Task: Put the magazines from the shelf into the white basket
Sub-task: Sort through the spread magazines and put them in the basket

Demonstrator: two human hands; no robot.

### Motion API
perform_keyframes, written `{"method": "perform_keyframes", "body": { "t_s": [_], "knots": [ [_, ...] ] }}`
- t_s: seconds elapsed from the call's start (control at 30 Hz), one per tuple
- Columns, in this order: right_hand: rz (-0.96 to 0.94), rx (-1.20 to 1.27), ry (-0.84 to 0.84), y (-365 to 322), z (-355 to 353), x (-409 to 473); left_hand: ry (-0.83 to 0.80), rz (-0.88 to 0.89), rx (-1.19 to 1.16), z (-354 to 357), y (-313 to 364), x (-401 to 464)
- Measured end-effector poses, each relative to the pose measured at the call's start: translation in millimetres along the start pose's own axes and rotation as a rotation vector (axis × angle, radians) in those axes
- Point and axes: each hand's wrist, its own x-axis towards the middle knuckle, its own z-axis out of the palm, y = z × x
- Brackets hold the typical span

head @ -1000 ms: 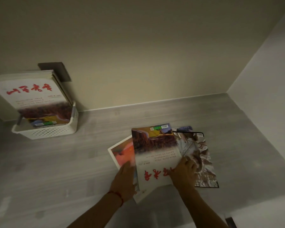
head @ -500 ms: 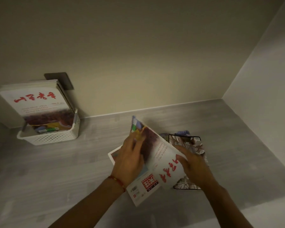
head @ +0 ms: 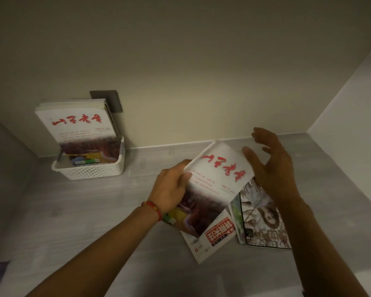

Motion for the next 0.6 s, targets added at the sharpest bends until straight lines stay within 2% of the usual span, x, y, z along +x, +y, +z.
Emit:
{"method": "perform_keyframes", "body": {
  "t_s": [0.07, 0.13, 0.2, 0.23, 0.3, 0.4, 0.5, 0.6],
  "knots": [
    [0.258, 0.128, 0.069, 10.0, 11.4, -7.2, 0.07, -0.126, -0.202, -19.5, -11.5, -4.0],
    [0.548, 0.373, -0.111, 6.7, 35.0, -13.3, 0.12, -0.259, -0.41, -39.3, -25.6, -13.8],
    [0.703, 0.57, -0.37, -11.5, 62.5, -19.1, 0.154, -0.377, -0.553, -58.6, -42.7, -28.2],
    [0.634, 0.524, -0.481, -20.1, 76.9, -25.1, 0.163, -0.426, -0.591, -67.8, -51.1, -36.2],
    [0.415, 0.391, -0.558, -32.3, 106.4, -39.9, 0.176, -0.501, -0.624, -85.8, -68.0, -51.8],
    [0.282, 0.308, -0.565, -43.6, 143.9, -48.6, 0.196, -0.573, -0.649, -111.7, -89.3, -72.0],
    [0.197, 0.241, -0.603, -67.1, 176.8, -37.3, 0.294, -0.626, -0.733, -136.9, -110.7, -83.8],
    [0.109, 0.206, -0.557, -91.7, 206.2, -19.5, 0.375, -0.602, -0.668, -167.9, -131.8, -85.6]
  ]
}}
